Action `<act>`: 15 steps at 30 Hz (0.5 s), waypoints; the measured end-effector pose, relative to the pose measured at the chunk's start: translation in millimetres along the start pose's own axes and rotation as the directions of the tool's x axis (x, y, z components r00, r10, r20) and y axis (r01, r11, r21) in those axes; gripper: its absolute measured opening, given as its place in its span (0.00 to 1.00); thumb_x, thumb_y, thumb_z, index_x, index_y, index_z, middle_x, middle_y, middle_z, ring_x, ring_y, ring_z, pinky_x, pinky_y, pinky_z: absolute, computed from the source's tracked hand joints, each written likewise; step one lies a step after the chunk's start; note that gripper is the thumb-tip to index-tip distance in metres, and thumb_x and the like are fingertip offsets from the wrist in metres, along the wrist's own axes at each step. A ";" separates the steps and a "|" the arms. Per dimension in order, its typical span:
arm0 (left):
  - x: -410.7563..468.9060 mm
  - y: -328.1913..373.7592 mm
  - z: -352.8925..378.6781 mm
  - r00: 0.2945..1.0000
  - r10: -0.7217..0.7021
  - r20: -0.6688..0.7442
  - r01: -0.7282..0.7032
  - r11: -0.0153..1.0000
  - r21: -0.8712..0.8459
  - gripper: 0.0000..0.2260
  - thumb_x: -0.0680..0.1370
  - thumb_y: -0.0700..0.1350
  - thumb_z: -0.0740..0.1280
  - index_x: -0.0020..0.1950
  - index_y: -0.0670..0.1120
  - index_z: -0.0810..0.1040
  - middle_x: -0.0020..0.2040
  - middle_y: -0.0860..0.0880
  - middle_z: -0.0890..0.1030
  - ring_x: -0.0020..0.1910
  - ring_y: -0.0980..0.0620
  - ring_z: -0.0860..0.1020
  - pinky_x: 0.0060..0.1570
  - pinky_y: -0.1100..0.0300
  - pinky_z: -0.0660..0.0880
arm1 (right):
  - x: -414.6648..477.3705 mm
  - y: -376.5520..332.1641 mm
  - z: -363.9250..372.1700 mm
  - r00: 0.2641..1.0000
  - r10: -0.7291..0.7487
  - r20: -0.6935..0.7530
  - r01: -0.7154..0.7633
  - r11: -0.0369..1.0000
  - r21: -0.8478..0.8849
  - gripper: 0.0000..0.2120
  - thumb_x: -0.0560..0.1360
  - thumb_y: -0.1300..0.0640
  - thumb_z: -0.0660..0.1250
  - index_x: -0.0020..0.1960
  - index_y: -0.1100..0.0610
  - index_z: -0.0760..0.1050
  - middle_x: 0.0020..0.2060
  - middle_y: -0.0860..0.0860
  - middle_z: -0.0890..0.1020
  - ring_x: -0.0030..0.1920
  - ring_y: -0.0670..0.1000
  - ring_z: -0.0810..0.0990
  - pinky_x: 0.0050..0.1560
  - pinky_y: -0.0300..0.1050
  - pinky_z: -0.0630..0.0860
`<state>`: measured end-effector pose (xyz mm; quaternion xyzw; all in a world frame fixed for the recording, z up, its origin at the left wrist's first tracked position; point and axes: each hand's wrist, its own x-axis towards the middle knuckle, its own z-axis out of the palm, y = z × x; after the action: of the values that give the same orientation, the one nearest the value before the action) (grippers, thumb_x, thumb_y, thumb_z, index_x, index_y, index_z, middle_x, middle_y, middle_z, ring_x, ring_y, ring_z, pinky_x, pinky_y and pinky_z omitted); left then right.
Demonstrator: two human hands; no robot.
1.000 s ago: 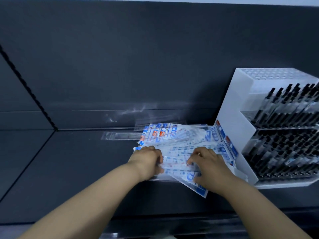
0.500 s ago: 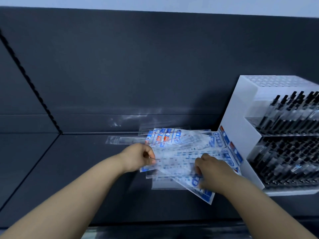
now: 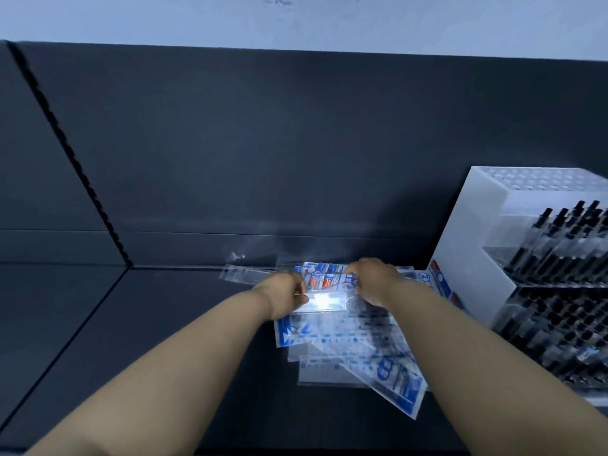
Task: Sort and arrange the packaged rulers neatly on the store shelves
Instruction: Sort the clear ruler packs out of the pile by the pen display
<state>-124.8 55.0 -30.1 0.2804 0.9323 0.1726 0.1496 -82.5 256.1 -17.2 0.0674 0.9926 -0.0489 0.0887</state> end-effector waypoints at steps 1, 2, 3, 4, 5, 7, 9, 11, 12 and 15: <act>1.5 1.4 0.7 1.000 0.015 -0.001 -0.015 1.000 0.015 0.08 0.78 0.47 0.65 0.54 0.46 0.76 0.55 0.46 0.78 0.55 0.47 0.76 0.54 0.61 0.70 | 0.0 0.5 -1.6 1.000 -0.012 0.001 0.012 0.999 -0.040 0.17 0.76 0.57 0.62 0.64 0.49 0.72 0.63 0.51 0.74 0.65 0.54 0.70 0.64 0.48 0.64; 3.3 1.6 1.6 1.000 0.031 -0.005 -0.031 0.999 0.029 0.08 0.78 0.47 0.65 0.54 0.46 0.76 0.55 0.46 0.78 0.55 0.47 0.76 0.55 0.60 0.71 | -0.1 1.2 -4.1 1.000 -0.021 0.006 0.022 0.998 -0.051 0.13 0.76 0.57 0.64 0.59 0.48 0.75 0.60 0.50 0.75 0.64 0.53 0.71 0.64 0.48 0.63; 4.0 2.4 1.7 0.999 0.050 -0.014 -0.050 0.998 0.037 0.06 0.78 0.47 0.65 0.53 0.47 0.76 0.56 0.47 0.78 0.56 0.46 0.75 0.56 0.59 0.71 | -0.4 2.4 -5.6 0.999 -0.035 0.010 0.035 0.999 -0.033 0.09 0.75 0.56 0.66 0.54 0.47 0.78 0.56 0.48 0.78 0.61 0.52 0.73 0.63 0.48 0.63; 5.4 2.5 2.4 0.997 0.069 -0.021 -0.069 0.997 0.029 0.05 0.77 0.46 0.65 0.52 0.49 0.74 0.55 0.47 0.78 0.55 0.46 0.75 0.56 0.58 0.71 | 0.1 4.5 -7.1 0.999 -0.044 0.016 0.044 0.999 0.020 0.06 0.74 0.55 0.67 0.48 0.47 0.80 0.51 0.47 0.80 0.57 0.50 0.76 0.62 0.46 0.65; 6.1 2.8 2.4 0.996 0.091 -0.026 -0.090 0.996 0.011 0.05 0.77 0.45 0.65 0.51 0.50 0.71 0.54 0.47 0.78 0.54 0.46 0.75 0.56 0.56 0.72 | -0.6 6.6 -9.1 0.998 -0.053 0.034 0.048 0.989 0.140 0.03 0.74 0.54 0.69 0.44 0.48 0.81 0.44 0.46 0.82 0.50 0.48 0.78 0.58 0.44 0.69; 6.3 2.0 1.8 0.992 0.122 -0.026 -0.122 0.993 -0.004 0.08 0.77 0.43 0.64 0.51 0.52 0.65 0.52 0.47 0.78 0.49 0.45 0.76 0.53 0.52 0.73 | -0.7 8.7 -14.0 0.995 -0.070 0.068 0.036 0.910 0.412 0.12 0.75 0.50 0.69 0.33 0.52 0.78 0.28 0.46 0.77 0.31 0.43 0.75 0.41 0.39 0.71; 3.9 -3.4 0.0 0.991 0.132 -0.013 -0.131 0.991 0.031 0.09 0.78 0.43 0.63 0.56 0.52 0.66 0.52 0.48 0.78 0.48 0.46 0.75 0.51 0.53 0.74 | 6.0 13.6 -16.8 0.998 -0.051 0.035 0.031 0.898 0.438 0.16 0.78 0.49 0.64 0.36 0.56 0.79 0.30 0.50 0.79 0.30 0.42 0.76 0.38 0.40 0.72; 0.6 -13.8 -1.4 0.994 0.110 0.002 -0.110 0.994 0.025 0.10 0.78 0.45 0.62 0.59 0.54 0.69 0.52 0.50 0.79 0.49 0.48 0.76 0.53 0.54 0.74 | 16.5 17.6 -15.4 1.000 -0.022 0.009 0.020 0.970 0.243 0.13 0.79 0.51 0.61 0.55 0.56 0.79 0.54 0.54 0.81 0.54 0.49 0.79 0.56 0.45 0.74; -1.1 -20.2 -1.4 0.995 0.097 0.010 -0.097 0.995 0.010 0.10 0.78 0.45 0.63 0.57 0.55 0.71 0.51 0.51 0.79 0.49 0.49 0.76 0.54 0.54 0.74 | 20.5 17.6 -12.8 1.000 -0.004 0.020 0.001 0.989 0.145 0.15 0.79 0.52 0.60 0.63 0.55 0.75 0.62 0.54 0.77 0.61 0.53 0.75 0.62 0.47 0.71; -7.2 -32.5 -4.0 0.997 0.079 0.005 -0.079 0.997 -0.021 0.06 0.77 0.46 0.64 0.53 0.56 0.74 0.49 0.54 0.78 0.49 0.51 0.77 0.54 0.57 0.74 | 28.2 10.1 -3.5 0.998 0.009 0.068 -0.007 0.999 -0.031 0.19 0.77 0.51 0.62 0.68 0.52 0.70 0.65 0.53 0.73 0.64 0.55 0.72 0.63 0.48 0.70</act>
<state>-135.9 24.5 -38.4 0.3159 0.9182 0.1874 0.1484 -109.2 270.0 -19.8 0.0684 0.9893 -0.0354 0.1237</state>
